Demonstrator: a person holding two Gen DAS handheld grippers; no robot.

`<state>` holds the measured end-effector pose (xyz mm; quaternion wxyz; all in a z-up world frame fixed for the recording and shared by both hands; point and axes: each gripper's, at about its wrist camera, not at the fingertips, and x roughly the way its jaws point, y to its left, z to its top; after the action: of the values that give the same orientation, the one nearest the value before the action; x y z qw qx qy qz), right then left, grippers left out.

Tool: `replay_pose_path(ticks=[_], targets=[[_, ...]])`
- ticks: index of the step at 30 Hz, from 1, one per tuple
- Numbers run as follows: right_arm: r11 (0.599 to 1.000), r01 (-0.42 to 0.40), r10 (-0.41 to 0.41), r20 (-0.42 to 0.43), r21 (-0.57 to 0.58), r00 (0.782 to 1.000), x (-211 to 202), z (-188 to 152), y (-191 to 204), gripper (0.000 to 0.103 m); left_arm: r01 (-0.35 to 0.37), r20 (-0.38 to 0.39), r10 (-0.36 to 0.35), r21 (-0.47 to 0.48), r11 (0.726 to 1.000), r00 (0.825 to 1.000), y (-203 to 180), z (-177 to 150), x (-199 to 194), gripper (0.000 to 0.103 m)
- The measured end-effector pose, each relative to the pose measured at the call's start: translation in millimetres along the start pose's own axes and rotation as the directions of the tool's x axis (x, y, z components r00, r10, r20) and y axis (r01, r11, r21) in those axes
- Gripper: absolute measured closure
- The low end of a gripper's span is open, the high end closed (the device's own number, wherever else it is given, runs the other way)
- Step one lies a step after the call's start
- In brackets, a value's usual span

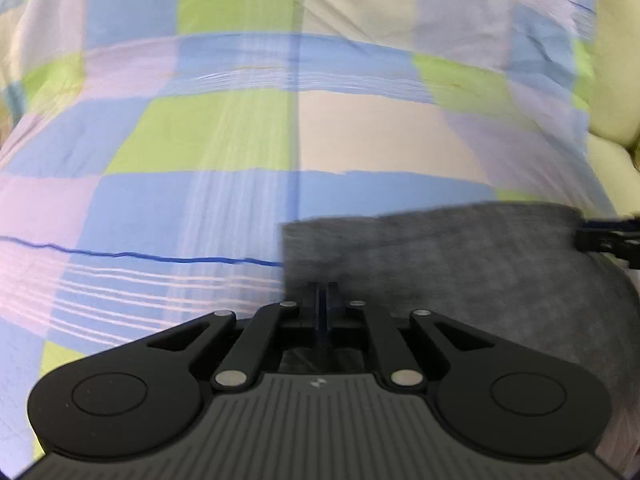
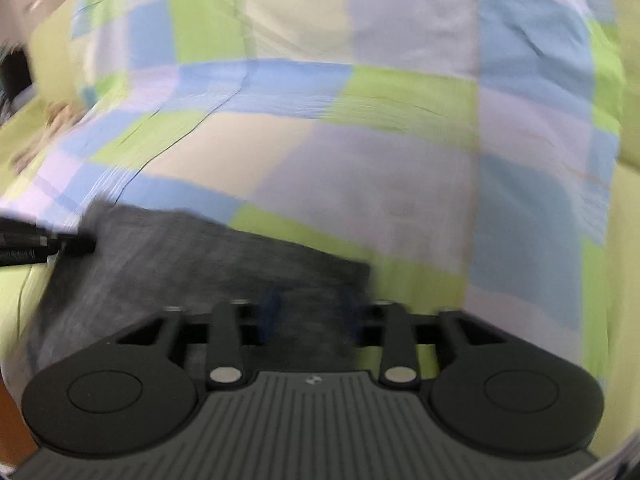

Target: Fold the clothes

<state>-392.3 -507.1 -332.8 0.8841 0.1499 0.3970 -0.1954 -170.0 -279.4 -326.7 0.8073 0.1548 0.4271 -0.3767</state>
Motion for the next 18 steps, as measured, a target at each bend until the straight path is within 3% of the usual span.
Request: replay_pose_path(ticks=[2,5,7,10,13,14,16,18], targets=[[1.0,0.012,-0.012,0.034,-0.002,0.999,-16.8,-2.6,4.2,0.076,-0.047,0.056,0.046,0.02,0.999,0.997,-3.1,4.4,-20.5,0.099],[1.0,0.015,-0.014,0.094,-0.01,0.996,-46.4,-8.9,17.1,0.076,-0.017,0.069,0.015,0.018,1.0,0.997,-16.9,-1.8,-49.2,0.098],[0.999,-0.031,0.034,0.113,-0.021,0.993,-67.0,-21.5,31.2,0.076,0.013,0.075,-0.018,0.068,0.998,0.997,-41.4,-20.4,-66.2,0.097],[0.993,-0.093,0.097,0.062,-0.067,0.993,-79.3,-52.2,56.5,0.078,0.045,0.028,-0.048,0.106,0.993,0.998,-68.1,-55.6,-69.8,0.083],[0.991,0.001,-0.006,-0.037,-0.136,0.999,-68.5,-86.8,61.1,0.081,-0.007,-0.041,0.011,0.098,0.995,0.999,-74.9,-84.4,-57.9,0.085],[0.992,0.012,-0.016,-0.033,-0.128,0.999,-72.5,-91.3,54.2,0.086,-0.029,-0.044,0.032,0.073,0.997,0.999,-70.7,-90.6,-61.1,0.085],[0.991,0.043,-0.047,-0.028,-0.126,0.998,-82.9,-94.1,48.3,0.082,-0.069,-0.049,0.071,0.026,0.997,0.996,-63.1,-102.0,-68.5,0.085],[0.991,0.029,-0.029,-0.002,-0.128,1.0,-94.5,-93.8,47.6,0.081,-0.082,-0.035,0.082,0.015,0.997,0.996,-62.5,-105.6,-83.3,0.085]])
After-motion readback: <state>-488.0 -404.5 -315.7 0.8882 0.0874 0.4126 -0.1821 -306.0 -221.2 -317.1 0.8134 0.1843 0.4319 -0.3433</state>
